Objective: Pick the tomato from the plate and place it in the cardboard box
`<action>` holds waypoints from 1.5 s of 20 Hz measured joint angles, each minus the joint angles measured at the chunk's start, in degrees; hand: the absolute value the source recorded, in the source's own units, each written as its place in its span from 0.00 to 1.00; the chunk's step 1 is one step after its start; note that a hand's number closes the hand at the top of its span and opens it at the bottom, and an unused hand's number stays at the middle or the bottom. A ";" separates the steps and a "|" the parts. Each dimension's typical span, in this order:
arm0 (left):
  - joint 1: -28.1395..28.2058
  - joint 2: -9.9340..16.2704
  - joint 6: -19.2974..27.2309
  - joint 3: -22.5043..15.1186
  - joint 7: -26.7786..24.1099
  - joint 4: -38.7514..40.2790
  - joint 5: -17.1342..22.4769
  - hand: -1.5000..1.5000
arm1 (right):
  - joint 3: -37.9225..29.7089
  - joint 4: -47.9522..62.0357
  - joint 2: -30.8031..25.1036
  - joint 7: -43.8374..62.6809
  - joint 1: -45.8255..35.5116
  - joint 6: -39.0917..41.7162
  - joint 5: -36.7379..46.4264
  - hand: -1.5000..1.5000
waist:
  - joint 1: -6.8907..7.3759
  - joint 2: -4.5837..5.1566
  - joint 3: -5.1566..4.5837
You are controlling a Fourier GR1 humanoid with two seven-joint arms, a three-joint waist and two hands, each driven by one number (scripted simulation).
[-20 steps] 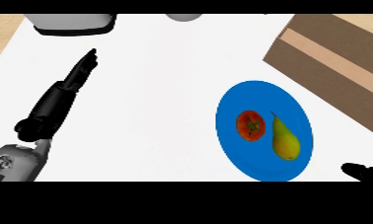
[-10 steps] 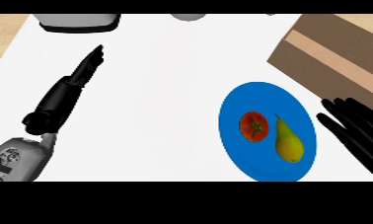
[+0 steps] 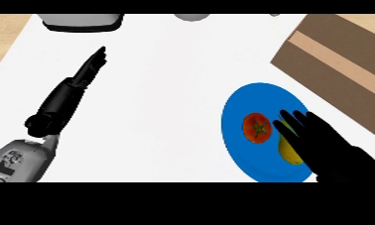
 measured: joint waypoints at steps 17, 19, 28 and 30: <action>2.56 -3.74 -5.00 5.62 0.77 -1.51 -4.24 0.50 | 16.20 10.75 17.03 13.81 -9.16 5.34 21.51 0.00 | -0.29 0.06 0.14; 1.38 -4.48 -5.99 6.70 1.08 -0.46 -4.74 0.50 | 16.14 13.05 18.36 12.90 -9.75 4.98 22.94 0.00 | -0.34 0.07 0.14; 2.10 -7.18 -8.68 10.14 1.01 -0.52 -8.05 0.50 | 13.60 19.29 20.67 9.19 -8.40 2.72 28.19 0.00 | -0.39 0.07 0.15; 2.78 -8.21 -8.90 10.40 0.82 -0.83 -8.84 0.50 | 12.15 20.54 20.94 7.58 -8.53 2.39 28.21 0.00 | -0.36 0.07 0.15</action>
